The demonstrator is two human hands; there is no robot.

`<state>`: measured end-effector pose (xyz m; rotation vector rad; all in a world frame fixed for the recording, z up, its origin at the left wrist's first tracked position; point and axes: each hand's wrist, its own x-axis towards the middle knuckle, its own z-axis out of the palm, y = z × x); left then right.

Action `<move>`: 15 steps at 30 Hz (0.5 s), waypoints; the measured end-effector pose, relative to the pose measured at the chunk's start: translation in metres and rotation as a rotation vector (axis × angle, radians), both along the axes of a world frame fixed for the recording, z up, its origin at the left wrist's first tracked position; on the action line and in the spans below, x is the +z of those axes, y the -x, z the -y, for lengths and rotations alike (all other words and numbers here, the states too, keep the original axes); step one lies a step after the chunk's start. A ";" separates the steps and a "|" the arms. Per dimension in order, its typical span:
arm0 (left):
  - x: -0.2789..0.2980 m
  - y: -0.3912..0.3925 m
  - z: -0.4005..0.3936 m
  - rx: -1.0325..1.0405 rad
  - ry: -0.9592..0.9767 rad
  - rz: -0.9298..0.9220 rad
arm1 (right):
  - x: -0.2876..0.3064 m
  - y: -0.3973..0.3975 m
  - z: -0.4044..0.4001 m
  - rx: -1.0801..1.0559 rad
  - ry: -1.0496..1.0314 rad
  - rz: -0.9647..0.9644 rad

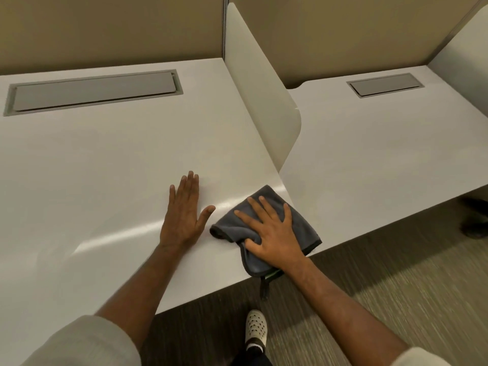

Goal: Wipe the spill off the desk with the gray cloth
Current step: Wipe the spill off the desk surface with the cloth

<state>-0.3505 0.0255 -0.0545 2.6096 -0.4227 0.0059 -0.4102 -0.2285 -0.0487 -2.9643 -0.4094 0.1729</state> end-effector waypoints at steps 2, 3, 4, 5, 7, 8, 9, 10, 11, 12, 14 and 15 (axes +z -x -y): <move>0.000 -0.001 -0.001 -0.012 0.029 -0.010 | 0.002 -0.024 -0.007 -0.035 -0.002 0.012; 0.000 -0.002 -0.002 -0.019 0.042 -0.017 | 0.003 -0.039 -0.011 -0.048 -0.002 0.011; -0.001 -0.002 -0.002 -0.026 0.054 -0.020 | 0.003 -0.056 -0.015 -0.059 0.000 0.004; -0.001 -0.002 -0.002 -0.029 0.062 -0.018 | 0.004 -0.074 -0.019 -0.069 0.010 -0.004; -0.002 -0.003 -0.002 -0.025 0.070 -0.009 | 0.004 -0.106 -0.028 -0.085 0.051 -0.022; -0.003 -0.003 -0.002 -0.022 0.072 -0.007 | 0.004 -0.119 -0.033 -0.091 0.066 -0.030; -0.004 -0.003 -0.002 -0.020 0.072 -0.005 | 0.004 -0.127 -0.037 -0.098 0.072 -0.038; -0.004 -0.003 -0.002 -0.019 0.071 -0.003 | 0.004 -0.131 -0.040 -0.102 0.073 -0.044; -0.005 -0.003 -0.002 -0.018 0.069 -0.001 | 0.004 -0.132 -0.041 -0.099 0.070 -0.047; -0.005 -0.003 -0.002 -0.017 0.068 0.000 | 0.005 -0.129 -0.042 -0.089 0.063 -0.050; -0.006 -0.003 -0.002 -0.012 0.064 0.004 | 0.006 -0.112 -0.040 -0.051 0.035 -0.043; -0.006 -0.003 -0.003 -0.009 0.061 0.005 | 0.007 -0.099 -0.039 -0.028 0.019 -0.033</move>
